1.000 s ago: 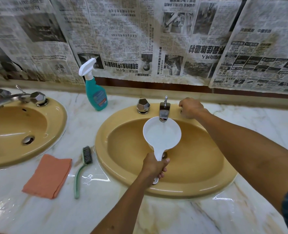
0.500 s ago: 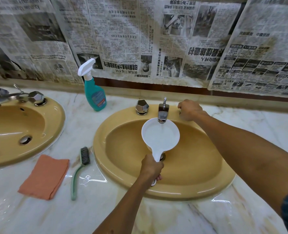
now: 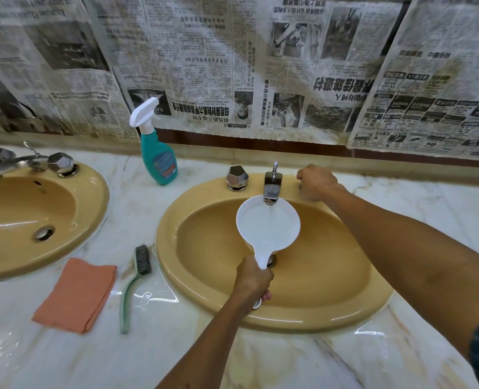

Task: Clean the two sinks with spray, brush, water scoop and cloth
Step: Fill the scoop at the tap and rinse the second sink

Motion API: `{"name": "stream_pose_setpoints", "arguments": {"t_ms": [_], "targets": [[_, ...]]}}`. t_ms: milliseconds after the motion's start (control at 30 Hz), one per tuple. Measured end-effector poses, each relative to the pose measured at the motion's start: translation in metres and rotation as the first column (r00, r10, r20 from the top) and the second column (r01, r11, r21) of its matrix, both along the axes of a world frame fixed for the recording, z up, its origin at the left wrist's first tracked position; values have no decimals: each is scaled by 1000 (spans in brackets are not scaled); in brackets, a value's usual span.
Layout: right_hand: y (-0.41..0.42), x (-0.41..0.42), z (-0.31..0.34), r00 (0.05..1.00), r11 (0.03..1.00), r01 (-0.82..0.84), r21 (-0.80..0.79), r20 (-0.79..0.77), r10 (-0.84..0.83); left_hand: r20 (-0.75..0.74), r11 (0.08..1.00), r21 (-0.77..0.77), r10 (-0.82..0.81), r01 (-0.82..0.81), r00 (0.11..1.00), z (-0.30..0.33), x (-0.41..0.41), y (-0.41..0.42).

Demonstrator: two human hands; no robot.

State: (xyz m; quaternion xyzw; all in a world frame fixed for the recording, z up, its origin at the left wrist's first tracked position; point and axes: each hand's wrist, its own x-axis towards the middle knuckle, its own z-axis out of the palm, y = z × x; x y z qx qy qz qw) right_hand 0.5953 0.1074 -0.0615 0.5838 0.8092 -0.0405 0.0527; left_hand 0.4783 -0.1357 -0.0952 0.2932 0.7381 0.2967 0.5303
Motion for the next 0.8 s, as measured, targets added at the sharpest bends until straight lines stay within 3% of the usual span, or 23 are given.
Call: {"name": "stream_pose_setpoints", "arguments": {"t_ms": [633,800], "targets": [[-3,0,4,1000,1000,5,-8,-2,-5,-15,999,3,-34,34,999,1,-3,0],[-7,0,9,997,999,-34,-12,70,34,-12,1000,3,-28,28,1000,3,-2,-1]]}}
